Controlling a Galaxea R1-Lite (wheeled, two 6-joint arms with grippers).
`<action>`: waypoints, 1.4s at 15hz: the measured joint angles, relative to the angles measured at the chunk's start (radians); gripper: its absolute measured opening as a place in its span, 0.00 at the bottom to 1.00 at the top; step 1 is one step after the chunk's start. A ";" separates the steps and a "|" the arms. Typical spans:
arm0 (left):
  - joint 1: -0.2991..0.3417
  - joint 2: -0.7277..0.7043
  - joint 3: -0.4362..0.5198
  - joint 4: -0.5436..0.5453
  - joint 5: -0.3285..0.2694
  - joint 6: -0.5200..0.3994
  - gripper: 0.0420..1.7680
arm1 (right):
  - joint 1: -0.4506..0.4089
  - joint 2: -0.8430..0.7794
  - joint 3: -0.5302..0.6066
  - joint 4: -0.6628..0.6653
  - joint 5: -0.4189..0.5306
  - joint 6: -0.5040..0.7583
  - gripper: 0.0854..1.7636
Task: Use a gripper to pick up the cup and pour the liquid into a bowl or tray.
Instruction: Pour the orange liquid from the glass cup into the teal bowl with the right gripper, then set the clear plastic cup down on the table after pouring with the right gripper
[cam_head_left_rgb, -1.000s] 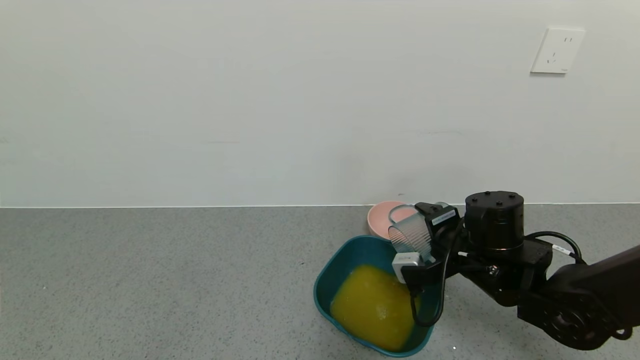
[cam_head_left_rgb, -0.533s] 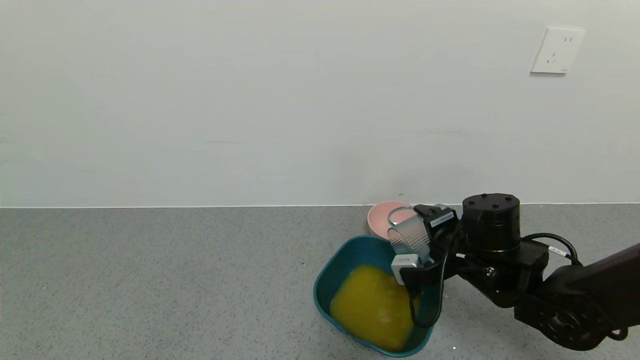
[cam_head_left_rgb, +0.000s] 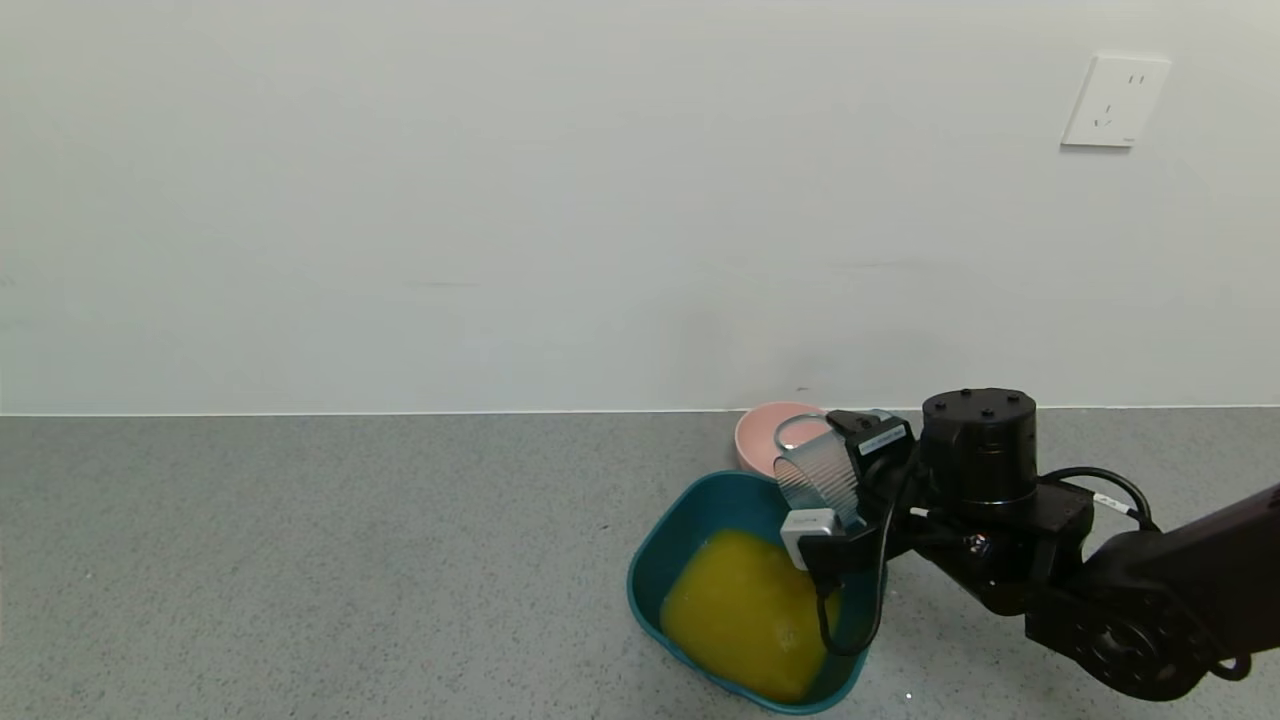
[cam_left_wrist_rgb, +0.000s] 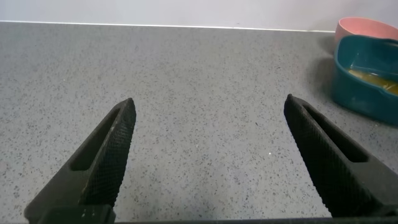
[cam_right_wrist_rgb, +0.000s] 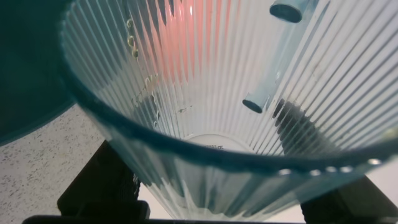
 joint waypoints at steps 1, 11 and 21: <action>0.000 0.000 0.000 0.000 0.000 0.000 0.97 | 0.000 0.000 0.000 -0.001 0.000 0.002 0.77; 0.000 0.000 0.000 0.000 0.000 0.000 0.97 | 0.005 -0.076 0.054 0.005 -0.073 0.201 0.77; 0.000 0.000 0.000 0.000 0.000 0.000 0.97 | -0.006 -0.176 0.133 0.000 -0.083 0.778 0.77</action>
